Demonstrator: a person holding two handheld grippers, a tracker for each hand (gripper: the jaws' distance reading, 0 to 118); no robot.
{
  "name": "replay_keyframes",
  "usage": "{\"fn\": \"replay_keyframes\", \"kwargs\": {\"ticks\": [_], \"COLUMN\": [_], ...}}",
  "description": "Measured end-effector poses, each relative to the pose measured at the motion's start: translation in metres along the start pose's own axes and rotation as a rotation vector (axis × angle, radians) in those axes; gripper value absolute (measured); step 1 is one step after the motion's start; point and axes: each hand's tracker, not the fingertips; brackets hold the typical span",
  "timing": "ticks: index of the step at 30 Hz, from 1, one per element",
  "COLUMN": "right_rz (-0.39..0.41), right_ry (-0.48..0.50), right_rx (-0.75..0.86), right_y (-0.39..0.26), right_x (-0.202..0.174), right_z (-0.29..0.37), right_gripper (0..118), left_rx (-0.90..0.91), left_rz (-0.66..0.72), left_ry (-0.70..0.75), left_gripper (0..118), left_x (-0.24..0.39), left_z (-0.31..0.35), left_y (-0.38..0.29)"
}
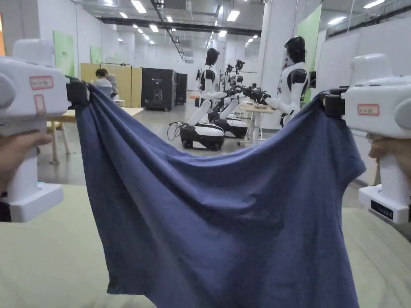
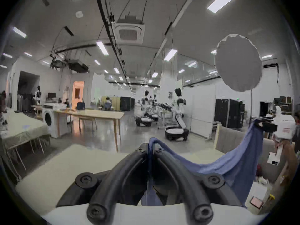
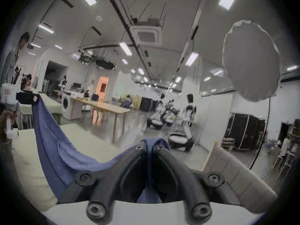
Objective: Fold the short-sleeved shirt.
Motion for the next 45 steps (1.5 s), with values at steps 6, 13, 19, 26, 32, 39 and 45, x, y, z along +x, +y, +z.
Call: {"fn": "replay_keyframes", "kwargs": {"ticks": [6, 13, 19, 26, 32, 39, 45], "right_rz": [-0.059, -0.208, -0.274, -0.316, -0.355, -0.269, -0.213], "right_ry": [-0.090, -0.184, -0.154, -0.113, -0.109, -0.020, 0.177], "right_rx": [-0.002, -0.019, -0.023, -0.174, -0.253, -0.236, -0.353], "right_y": [0.076, 0.077, 0.042, -0.059, -0.121, -0.160, -0.210], "right_x": [0.023, 0.032, 0.036, 0.020, 0.015, 0.009, 0.002], "right_z": [-0.049, -0.088, -0.100, -0.122, -0.119, -0.002, 0.131], "right_gripper": [7, 7, 7, 7, 7, 8, 8], "left_rx": [0.033, 0.028, 0.011, -0.119, -0.195, -0.225, -0.276], "left_rz": [-0.089, -0.041, 0.004, 0.040, 0.136, 0.124, 0.058], "left_ry": [0.141, 0.176, 0.145, 0.080, 0.037, -0.018, -0.067], "left_gripper": [2, 1, 0, 0, 0, 0, 0], "left_x": [0.005, -0.006, -0.019, -0.029, -0.039, -0.046, -0.038], "left_z": [-0.060, -0.094, -0.104, -0.134, -0.133, -0.032, 0.109], "left_y": [0.079, 0.091, 0.063, -0.040, -0.108, -0.168, -0.246]}}
